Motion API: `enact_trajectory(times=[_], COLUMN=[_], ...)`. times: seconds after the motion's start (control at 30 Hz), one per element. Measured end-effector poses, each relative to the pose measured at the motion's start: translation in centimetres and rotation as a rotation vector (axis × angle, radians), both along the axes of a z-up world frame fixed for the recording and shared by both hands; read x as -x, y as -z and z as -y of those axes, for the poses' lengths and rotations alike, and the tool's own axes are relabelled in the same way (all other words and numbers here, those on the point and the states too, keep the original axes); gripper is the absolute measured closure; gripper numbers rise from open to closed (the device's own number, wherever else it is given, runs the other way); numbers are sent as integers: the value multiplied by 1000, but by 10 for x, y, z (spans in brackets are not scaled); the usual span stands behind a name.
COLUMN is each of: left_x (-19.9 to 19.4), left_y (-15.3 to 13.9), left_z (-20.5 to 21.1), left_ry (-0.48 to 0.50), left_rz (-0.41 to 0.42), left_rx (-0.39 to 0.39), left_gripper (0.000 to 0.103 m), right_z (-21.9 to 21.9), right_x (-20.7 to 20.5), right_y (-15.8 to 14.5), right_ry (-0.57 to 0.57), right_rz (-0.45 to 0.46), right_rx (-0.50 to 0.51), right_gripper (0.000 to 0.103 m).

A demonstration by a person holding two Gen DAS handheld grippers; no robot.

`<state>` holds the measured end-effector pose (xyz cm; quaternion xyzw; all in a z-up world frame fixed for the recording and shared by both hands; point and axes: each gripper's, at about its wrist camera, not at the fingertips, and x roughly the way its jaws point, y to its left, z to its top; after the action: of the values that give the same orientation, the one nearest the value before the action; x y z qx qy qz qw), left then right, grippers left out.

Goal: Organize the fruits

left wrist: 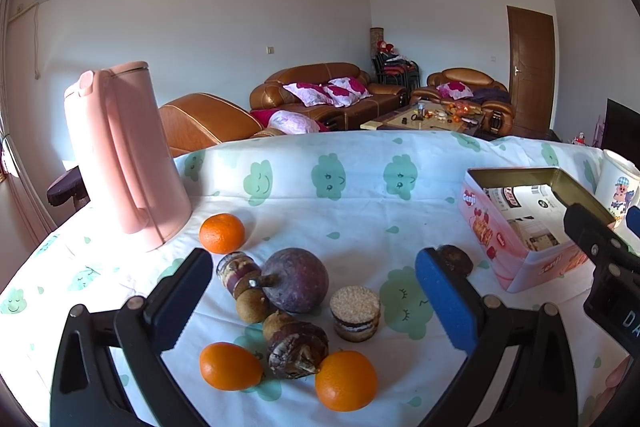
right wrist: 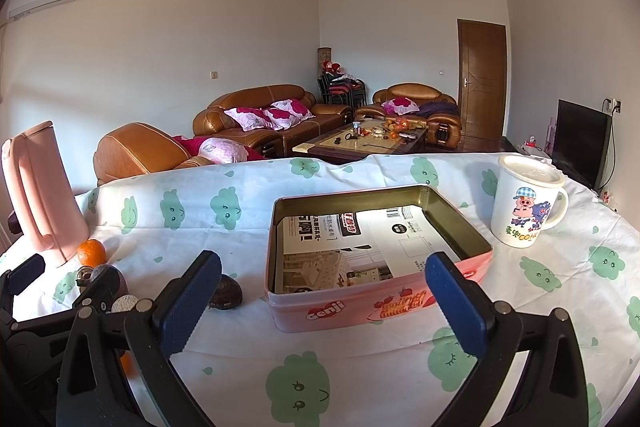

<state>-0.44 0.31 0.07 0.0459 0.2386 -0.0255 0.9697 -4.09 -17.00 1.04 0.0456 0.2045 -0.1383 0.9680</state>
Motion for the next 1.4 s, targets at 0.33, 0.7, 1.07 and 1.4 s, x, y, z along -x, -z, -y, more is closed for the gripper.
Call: enact_trajectory(times=[0.33, 0.7, 1.07, 1.4], left_x=[0, 12, 40, 40], left_y=[0, 0, -4, 13], left_z=[0, -13, -89, -109], left_ry=[1, -23, -71, 6], left_rz=[-2, -25, -92, -201], left_rx=[2, -3, -10, -32], left_gripper=[0, 0, 1, 18], right_z=[-1, -9, -35, -95], right_x=[0, -1, -7, -28], right_y=[1, 3, 9, 38], right_ry=[-4, -63, -262, -588], right_rz=[-1, -11, -71, -313], right_rx=[-2, -2, -33, -183], right_gripper=[1, 1, 29, 32])
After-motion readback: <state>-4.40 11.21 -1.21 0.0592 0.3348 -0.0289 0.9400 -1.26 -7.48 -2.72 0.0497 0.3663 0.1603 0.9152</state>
